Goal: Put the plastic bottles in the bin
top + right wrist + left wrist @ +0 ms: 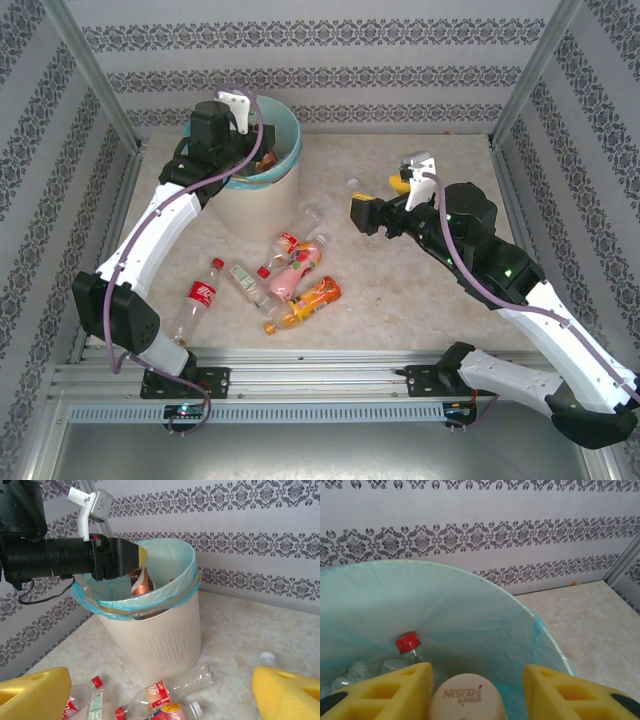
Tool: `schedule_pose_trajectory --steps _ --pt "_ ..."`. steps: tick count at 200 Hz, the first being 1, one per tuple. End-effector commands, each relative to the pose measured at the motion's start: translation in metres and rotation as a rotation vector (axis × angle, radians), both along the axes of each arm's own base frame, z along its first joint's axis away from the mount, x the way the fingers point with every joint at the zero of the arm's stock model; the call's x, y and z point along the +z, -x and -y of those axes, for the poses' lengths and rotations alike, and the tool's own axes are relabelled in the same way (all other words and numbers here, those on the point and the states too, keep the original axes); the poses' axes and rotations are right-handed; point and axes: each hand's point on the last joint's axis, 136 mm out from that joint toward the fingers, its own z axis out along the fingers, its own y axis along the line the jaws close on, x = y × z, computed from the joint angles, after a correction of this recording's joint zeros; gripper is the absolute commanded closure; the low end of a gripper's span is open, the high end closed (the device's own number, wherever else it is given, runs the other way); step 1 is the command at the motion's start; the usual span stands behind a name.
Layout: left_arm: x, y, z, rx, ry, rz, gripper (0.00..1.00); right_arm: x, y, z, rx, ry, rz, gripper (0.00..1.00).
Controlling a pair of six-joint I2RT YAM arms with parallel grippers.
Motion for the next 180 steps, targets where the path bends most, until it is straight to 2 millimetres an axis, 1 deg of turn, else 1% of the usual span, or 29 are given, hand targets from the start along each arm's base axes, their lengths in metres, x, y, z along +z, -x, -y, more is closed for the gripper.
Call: schedule_pose_trajectory --steps 1,23,31,43,52,61,75,85,97,136,180 --pt "0.02 0.0 -0.003 -0.006 0.039 0.051 0.36 0.001 0.0 0.002 -0.015 -0.018 -0.005 0.07" --pt "0.021 0.001 -0.004 -0.006 0.037 0.05 0.36 -0.003 -0.001 0.001 -0.015 -0.016 -0.013 0.07" --pt "0.02 0.001 -0.004 -0.008 0.036 0.05 0.39 -0.003 0.0 0.0 -0.01 -0.014 -0.015 0.07" --pt "0.017 0.001 -0.005 -0.005 0.03 0.045 0.46 -0.002 0.0 0.0 -0.009 -0.009 -0.014 0.07" --pt "0.013 0.0 -0.006 -0.001 0.025 0.035 0.48 -0.001 -0.001 0.0 -0.011 -0.007 -0.011 0.07" --pt "0.005 -0.001 -0.007 0.002 0.018 0.011 0.47 0.0 -0.001 -0.001 -0.009 -0.005 -0.007 0.07" --pt "-0.01 -0.005 -0.009 0.011 0.013 -0.04 0.39 0.001 -0.002 0.0 -0.011 -0.001 -0.004 0.07" --pt "-0.019 -0.01 -0.012 0.026 0.009 -0.072 0.38 0.001 -0.002 -0.001 -0.01 0.0 -0.003 0.07" --pt "-0.024 -0.014 -0.017 0.05 0.007 -0.085 0.38 0.002 -0.003 -0.002 -0.006 0.002 -0.005 0.07" --pt "-0.024 -0.021 -0.02 0.064 0.028 -0.095 0.39 0.001 -0.004 -0.003 -0.005 0.007 -0.007 0.07" --pt "-0.021 -0.021 -0.022 0.06 0.043 -0.09 0.39 -0.003 -0.005 -0.001 -0.019 0.016 -0.013 0.07"
